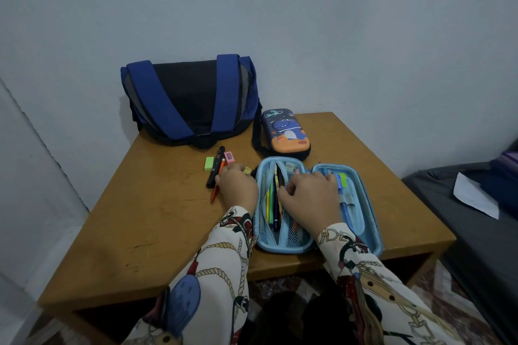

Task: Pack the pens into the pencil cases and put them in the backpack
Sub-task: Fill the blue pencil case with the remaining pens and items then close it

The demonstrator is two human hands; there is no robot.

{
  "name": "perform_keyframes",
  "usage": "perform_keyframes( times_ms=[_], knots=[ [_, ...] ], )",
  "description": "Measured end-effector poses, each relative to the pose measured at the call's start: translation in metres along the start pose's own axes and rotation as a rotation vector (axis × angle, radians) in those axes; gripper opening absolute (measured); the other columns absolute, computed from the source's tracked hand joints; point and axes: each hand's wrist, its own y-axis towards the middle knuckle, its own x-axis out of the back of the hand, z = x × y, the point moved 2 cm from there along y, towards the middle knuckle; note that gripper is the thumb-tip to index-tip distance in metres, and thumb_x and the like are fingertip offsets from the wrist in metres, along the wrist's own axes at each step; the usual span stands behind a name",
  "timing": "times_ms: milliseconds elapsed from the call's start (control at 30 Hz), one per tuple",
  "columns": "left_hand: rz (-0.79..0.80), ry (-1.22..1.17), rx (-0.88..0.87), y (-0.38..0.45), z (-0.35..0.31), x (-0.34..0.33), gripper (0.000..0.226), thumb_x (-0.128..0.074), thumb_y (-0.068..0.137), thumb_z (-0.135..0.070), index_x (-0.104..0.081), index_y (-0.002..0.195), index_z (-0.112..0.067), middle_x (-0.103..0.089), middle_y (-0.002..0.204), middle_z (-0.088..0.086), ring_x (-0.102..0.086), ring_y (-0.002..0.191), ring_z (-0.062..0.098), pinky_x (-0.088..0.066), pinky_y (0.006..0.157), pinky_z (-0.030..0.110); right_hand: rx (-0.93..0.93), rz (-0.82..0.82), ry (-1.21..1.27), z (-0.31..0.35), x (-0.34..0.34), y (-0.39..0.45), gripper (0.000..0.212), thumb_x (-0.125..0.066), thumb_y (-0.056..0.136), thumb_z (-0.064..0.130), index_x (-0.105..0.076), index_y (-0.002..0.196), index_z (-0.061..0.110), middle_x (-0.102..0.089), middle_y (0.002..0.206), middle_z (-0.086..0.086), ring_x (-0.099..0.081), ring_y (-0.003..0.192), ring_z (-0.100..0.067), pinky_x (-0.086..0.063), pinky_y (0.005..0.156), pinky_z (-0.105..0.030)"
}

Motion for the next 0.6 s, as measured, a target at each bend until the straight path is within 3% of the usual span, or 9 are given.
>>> perform_keyframes(
  times_ms=[167, 333, 500, 600],
  knots=[
    [-0.018, 0.015, -0.022, -0.001, -0.001, 0.0, 0.037, -0.044, 0.094, -0.002, -0.06, 0.127, -0.009, -0.047, 0.134, 0.015, -0.035, 0.125, 0.031, -0.036, 0.098, 0.04, -0.085, 0.098, -0.07, 0.003, 0.001, -0.01, 0.03, -0.047, 0.09, 0.045, -0.058, 0.077, 0.02, -0.059, 0.074, 0.006, -0.056, 0.081, -0.02, -0.029, 0.102, -0.042],
    [0.016, 0.033, 0.01, 0.004, 0.001, -0.003, 0.042, -0.04, 0.096, -0.001, -0.059, 0.131, -0.01, -0.043, 0.138, 0.014, -0.033, 0.127, 0.031, -0.035, 0.103, 0.04, -0.087, 0.022, 0.09, -0.005, -0.01, -0.018, 0.024, -0.046, 0.093, 0.034, -0.052, 0.075, 0.02, -0.055, 0.073, 0.006, -0.051, 0.076, -0.017, -0.031, 0.091, -0.038],
    [0.052, 0.057, -0.125, 0.003, 0.004, -0.004, 0.06, -0.038, 0.088, 0.008, -0.051, 0.14, -0.018, -0.032, 0.149, 0.007, -0.03, 0.129, 0.031, -0.038, 0.103, 0.042, -0.074, -0.008, 0.187, -0.008, -0.01, -0.016, 0.024, -0.049, 0.092, 0.031, -0.052, 0.071, 0.02, -0.055, 0.068, 0.005, -0.052, 0.071, -0.015, -0.027, 0.083, -0.035],
    [0.105, 0.131, -0.116, 0.007, 0.004, -0.005, 0.055, -0.04, 0.087, 0.007, -0.057, 0.134, -0.017, -0.03, 0.151, 0.007, -0.03, 0.129, 0.03, -0.038, 0.102, 0.043, -0.078, -0.014, 0.226, -0.01, -0.011, -0.016, 0.023, -0.051, 0.091, 0.03, -0.052, 0.07, 0.021, -0.055, 0.066, 0.006, -0.052, 0.07, -0.012, -0.026, 0.083, -0.034]
  ],
)
